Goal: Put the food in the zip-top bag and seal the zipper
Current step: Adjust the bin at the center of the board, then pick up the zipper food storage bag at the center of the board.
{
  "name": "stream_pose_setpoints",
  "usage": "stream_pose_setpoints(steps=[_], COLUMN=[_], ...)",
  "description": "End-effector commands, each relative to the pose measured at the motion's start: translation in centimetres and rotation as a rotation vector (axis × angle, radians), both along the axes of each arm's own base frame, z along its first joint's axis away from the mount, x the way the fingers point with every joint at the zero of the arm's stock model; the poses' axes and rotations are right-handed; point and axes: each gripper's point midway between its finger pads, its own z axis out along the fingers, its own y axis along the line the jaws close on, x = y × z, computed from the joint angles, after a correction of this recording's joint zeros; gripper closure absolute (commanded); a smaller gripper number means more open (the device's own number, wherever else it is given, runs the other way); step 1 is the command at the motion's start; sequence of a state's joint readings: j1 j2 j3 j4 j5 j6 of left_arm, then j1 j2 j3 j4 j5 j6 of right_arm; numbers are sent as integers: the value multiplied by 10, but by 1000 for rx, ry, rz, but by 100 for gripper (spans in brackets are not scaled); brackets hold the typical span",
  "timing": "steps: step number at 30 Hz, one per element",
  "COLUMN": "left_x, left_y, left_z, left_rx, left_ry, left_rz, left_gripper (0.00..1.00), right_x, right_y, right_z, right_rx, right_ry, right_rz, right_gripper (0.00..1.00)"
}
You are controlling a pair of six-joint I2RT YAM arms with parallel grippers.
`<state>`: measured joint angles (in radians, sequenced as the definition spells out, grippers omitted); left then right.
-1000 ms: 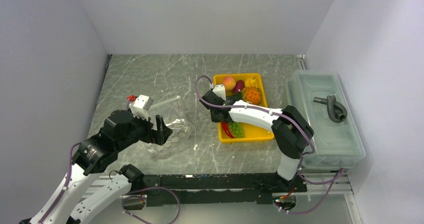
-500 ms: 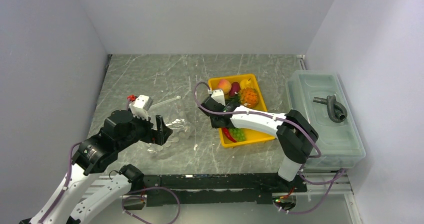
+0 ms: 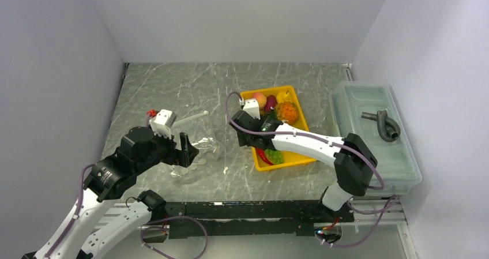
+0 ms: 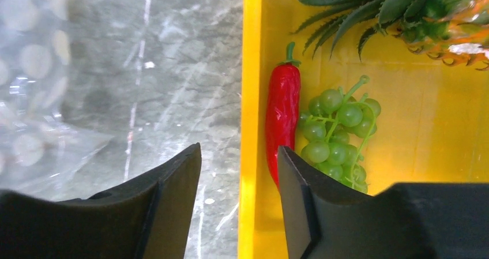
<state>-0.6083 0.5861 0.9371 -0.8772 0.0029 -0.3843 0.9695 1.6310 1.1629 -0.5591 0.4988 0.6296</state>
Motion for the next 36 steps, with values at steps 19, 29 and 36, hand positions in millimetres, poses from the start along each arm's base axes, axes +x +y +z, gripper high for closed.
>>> stream_pose_setpoints(steps=[19,29,36], left_x=[11,12,12], left_y=[21,24,25], left_z=[8,7,8], left_rx=[14,23,20], left_ry=[-42,-42,-46], left_rz=[144,160,163], left_gripper=[0,0,0], right_x=[-2,1,7], right_y=[109,153,169], right_z=[106,70,43], right_rx=[347,346,317], right_ry=[-82,16,58], right_rz=[296,368,382], right_gripper=[12,6,5])
